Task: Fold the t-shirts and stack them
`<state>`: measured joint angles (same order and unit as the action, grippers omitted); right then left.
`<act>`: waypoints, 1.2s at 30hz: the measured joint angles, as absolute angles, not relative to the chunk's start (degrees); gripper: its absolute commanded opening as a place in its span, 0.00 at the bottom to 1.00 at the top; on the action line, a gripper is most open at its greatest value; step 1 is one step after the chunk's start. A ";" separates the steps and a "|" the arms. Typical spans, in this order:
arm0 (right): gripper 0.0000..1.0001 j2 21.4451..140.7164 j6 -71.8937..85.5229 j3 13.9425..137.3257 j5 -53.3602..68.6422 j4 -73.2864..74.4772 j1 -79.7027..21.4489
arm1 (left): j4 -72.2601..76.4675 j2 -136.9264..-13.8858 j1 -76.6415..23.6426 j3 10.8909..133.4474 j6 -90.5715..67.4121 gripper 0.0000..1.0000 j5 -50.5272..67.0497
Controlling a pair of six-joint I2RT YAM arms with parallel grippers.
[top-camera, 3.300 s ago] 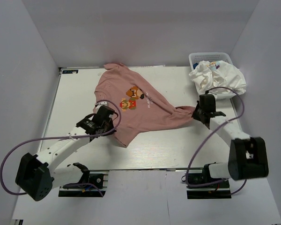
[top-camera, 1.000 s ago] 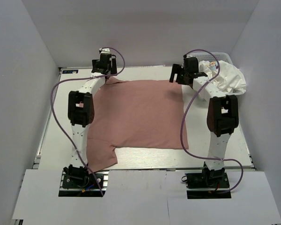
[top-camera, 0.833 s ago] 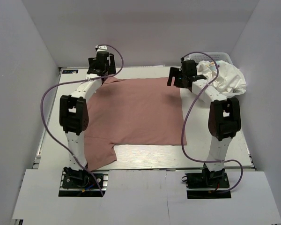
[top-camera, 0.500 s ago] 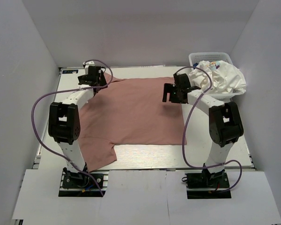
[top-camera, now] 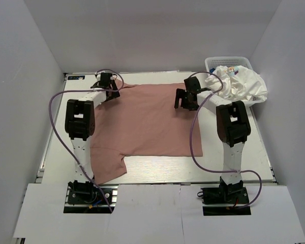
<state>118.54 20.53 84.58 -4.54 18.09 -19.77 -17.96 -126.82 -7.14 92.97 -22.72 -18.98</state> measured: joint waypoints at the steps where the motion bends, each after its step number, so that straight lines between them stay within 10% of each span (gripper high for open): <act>1: 0.90 120.07 20.56 86.32 -5.06 19.00 -19.55 | -17.96 -128.05 -7.14 94.50 -22.55 1.00 -18.48; 13: 0.90 137.14 20.86 115.07 -6.94 29.08 -13.37 | -21.19 -146.67 -7.25 125.54 -22.26 1.00 -10.41; 21: 0.90 138.08 12.88 119.28 -5.52 30.65 -12.40 | -24.73 -145.08 -7.31 125.71 -22.81 1.00 -6.46; 36: 0.90 85.32 23.68 55.07 -7.22 8.67 -20.88 | -24.62 -65.41 -9.52 47.72 -38.48 1.00 0.08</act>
<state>85.32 23.68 55.07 -7.22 8.67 -20.88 -24.62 -65.41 -9.52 47.72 -38.48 0.08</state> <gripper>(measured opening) 0.905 0.998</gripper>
